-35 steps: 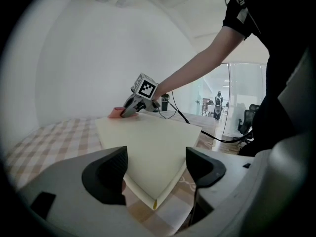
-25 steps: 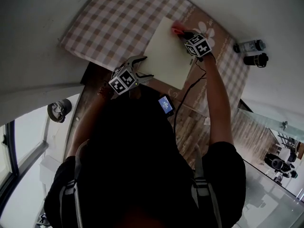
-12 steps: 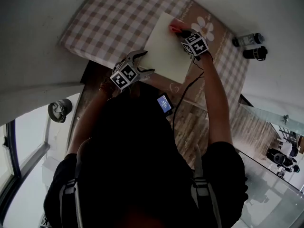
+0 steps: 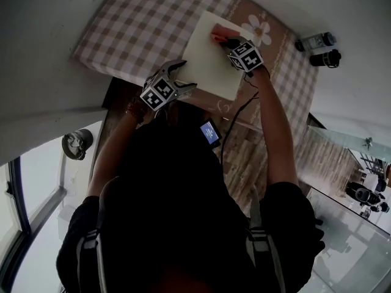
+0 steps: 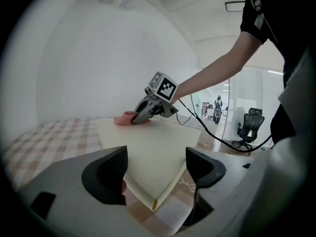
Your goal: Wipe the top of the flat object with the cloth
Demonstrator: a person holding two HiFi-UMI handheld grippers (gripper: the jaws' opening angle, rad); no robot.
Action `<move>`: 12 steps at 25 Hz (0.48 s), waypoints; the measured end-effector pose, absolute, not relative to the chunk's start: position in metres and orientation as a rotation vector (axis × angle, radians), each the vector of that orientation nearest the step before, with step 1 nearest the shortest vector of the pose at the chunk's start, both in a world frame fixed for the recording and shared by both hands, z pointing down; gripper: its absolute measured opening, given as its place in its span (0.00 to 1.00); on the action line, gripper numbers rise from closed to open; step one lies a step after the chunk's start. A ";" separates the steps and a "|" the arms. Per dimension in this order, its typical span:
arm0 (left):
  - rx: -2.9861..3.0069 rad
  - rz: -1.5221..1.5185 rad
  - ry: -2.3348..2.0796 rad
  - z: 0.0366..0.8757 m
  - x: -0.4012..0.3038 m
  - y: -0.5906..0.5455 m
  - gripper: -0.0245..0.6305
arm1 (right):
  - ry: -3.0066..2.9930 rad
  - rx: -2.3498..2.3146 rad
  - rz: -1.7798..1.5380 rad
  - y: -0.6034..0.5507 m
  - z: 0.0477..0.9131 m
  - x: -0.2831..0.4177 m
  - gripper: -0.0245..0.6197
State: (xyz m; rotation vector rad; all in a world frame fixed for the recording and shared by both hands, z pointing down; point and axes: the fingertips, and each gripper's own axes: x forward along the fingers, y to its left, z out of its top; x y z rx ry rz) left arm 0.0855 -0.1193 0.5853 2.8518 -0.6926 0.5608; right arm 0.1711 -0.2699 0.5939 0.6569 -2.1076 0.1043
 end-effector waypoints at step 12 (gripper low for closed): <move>2.861 0.551 -0.700 0.585 0.085 -0.119 0.62 | -2.146 0.612 0.109 -0.224 0.595 0.159 0.07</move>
